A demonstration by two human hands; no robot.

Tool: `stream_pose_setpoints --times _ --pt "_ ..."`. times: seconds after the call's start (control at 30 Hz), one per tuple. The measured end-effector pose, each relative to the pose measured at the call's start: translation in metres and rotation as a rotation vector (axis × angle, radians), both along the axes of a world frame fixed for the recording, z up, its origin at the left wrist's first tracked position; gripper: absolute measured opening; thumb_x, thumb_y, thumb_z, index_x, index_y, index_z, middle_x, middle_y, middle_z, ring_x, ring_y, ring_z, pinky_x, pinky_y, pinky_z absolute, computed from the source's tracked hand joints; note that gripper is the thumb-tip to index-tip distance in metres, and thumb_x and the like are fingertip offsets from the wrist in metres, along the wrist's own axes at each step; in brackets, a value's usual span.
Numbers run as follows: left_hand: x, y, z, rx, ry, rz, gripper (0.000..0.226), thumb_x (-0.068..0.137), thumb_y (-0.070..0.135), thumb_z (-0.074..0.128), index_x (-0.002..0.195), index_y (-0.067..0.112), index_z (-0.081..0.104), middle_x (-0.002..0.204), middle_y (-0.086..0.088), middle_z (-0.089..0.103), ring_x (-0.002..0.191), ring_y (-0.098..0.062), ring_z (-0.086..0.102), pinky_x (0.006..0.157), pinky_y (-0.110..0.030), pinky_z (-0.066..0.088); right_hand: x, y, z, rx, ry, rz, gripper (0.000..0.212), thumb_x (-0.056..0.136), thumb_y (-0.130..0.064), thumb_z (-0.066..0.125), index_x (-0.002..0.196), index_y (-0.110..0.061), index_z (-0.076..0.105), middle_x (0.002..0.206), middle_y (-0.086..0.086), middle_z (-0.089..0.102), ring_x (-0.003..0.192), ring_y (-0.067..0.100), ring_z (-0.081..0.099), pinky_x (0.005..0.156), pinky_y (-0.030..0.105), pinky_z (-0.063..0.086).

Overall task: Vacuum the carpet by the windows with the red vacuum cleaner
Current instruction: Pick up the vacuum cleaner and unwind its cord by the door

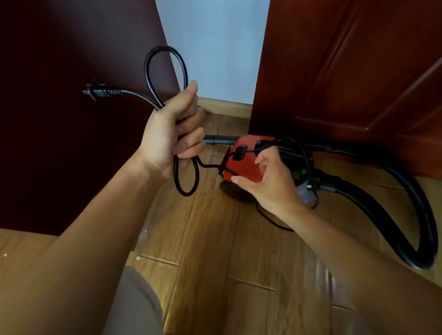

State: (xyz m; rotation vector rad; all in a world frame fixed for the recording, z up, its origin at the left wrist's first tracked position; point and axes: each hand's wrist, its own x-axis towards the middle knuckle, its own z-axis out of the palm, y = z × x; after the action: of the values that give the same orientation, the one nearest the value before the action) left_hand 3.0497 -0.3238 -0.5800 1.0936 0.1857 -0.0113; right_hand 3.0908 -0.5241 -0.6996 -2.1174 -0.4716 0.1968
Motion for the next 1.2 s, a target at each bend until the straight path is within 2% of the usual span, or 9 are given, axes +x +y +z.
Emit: stream_pose_setpoints --times 0.17,0.3,0.37,0.53,0.63,0.73,0.87,1.0,1.2 --pt "0.004 0.000 0.004 0.118 -0.089 0.135 0.051 0.102 0.031 0.049 0.067 0.019 0.014 0.048 0.003 0.013 0.032 -0.008 0.009 0.038 -0.012 0.011 -0.002 -0.016 -0.029 -0.589 0.360 0.483 0.035 0.090 -0.054 0.058 0.077 -0.024 0.070 0.068 -0.011 0.066 0.070 0.008 0.064 0.064 0.025 0.048" --pt "0.005 0.040 -0.020 1.159 0.066 0.246 0.047 0.096 0.041 0.058 0.062 0.012 0.045 0.051 0.006 0.042 0.047 -0.011 0.042 0.047 -0.028 0.030 0.019 -0.042 -0.010 -0.590 0.295 0.285 0.040 0.095 -0.051 0.054 0.063 -0.026 0.057 0.058 -0.008 0.061 0.051 0.003 0.059 0.051 0.022 0.043" --pt "0.003 0.042 -0.035 1.436 0.194 0.129 0.038 0.097 0.042 0.058 0.071 0.014 0.060 0.065 0.001 0.057 0.062 -0.015 0.053 0.056 -0.033 0.035 0.030 -0.043 0.013 -0.411 0.176 0.227 0.045 0.091 -0.058 0.055 0.056 -0.029 0.052 0.049 -0.012 0.052 0.045 0.002 0.050 0.049 0.022 0.032" --pt "0.013 0.000 -0.050 1.209 0.006 -0.193 0.020 0.102 0.030 0.051 0.096 0.020 0.066 0.114 0.004 0.059 0.097 -0.007 0.058 0.086 -0.016 0.043 0.022 -0.021 0.049 -0.024 -0.096 0.155 0.060 0.097 -0.048 0.049 0.047 -0.017 0.039 0.041 -0.005 0.031 0.037 0.013 0.033 0.045 0.027 0.023" --pt "0.017 -0.019 -0.058 0.933 -0.045 -0.294 0.041 0.104 0.036 0.043 0.105 0.004 0.069 0.104 -0.008 0.070 0.098 -0.019 0.066 0.094 -0.038 0.051 0.023 -0.018 0.061 0.250 0.015 0.030 0.060 0.100 -0.033 0.053 0.044 -0.020 0.037 0.041 -0.009 0.029 0.035 0.008 0.029 0.045 0.022 0.024" --pt "0.019 -0.035 -0.063 0.750 -0.077 -0.298 0.047 0.094 0.053 0.056 0.097 0.007 0.065 0.086 -0.008 0.070 0.083 -0.024 0.067 0.083 -0.041 0.055 0.029 -0.021 0.065 0.429 0.144 -0.092 0.060 0.100 -0.031 0.053 0.044 -0.026 0.035 0.042 -0.011 0.030 0.038 0.007 0.027 0.046 0.022 0.025" --pt "0.020 -0.062 -0.067 0.526 -0.007 -0.174 0.061 0.081 0.030 0.081 0.125 0.001 0.049 0.071 -0.009 0.059 0.059 -0.022 0.056 0.055 -0.034 0.050 0.028 -0.014 0.071 0.605 0.357 -0.059 0.056 0.103 -0.035 0.044 0.049 -0.021 0.046 0.046 -0.006 0.032 0.044 0.011 0.022 0.048 0.031 0.015" --pt "0.021 -0.077 -0.057 0.375 -0.036 0.004 0.043 0.083 0.040 0.078 0.114 0.012 0.067 0.082 -0.038 0.052 0.064 -0.031 0.045 0.051 -0.032 0.043 0.022 -0.005 0.067 0.506 0.450 0.024 0.057 0.104 -0.046 0.027 0.062 -0.021 0.055 0.053 -0.002 0.028 0.049 0.015 0.020 0.055 0.042 0.012" --pt "0.012 -0.097 -0.047 0.401 -0.015 0.066 0.028 0.093 0.033 0.065 0.106 0.010 0.072 0.068 -0.002 0.066 0.054 -0.011 0.058 0.047 -0.023 0.045 0.012 -0.004 0.062 0.334 0.427 0.196 0.038 0.107 -0.033 0.016 0.111 -0.020 0.052 0.074 -0.012 0.058 0.058 -0.005 0.054 0.058 0.012 0.045"
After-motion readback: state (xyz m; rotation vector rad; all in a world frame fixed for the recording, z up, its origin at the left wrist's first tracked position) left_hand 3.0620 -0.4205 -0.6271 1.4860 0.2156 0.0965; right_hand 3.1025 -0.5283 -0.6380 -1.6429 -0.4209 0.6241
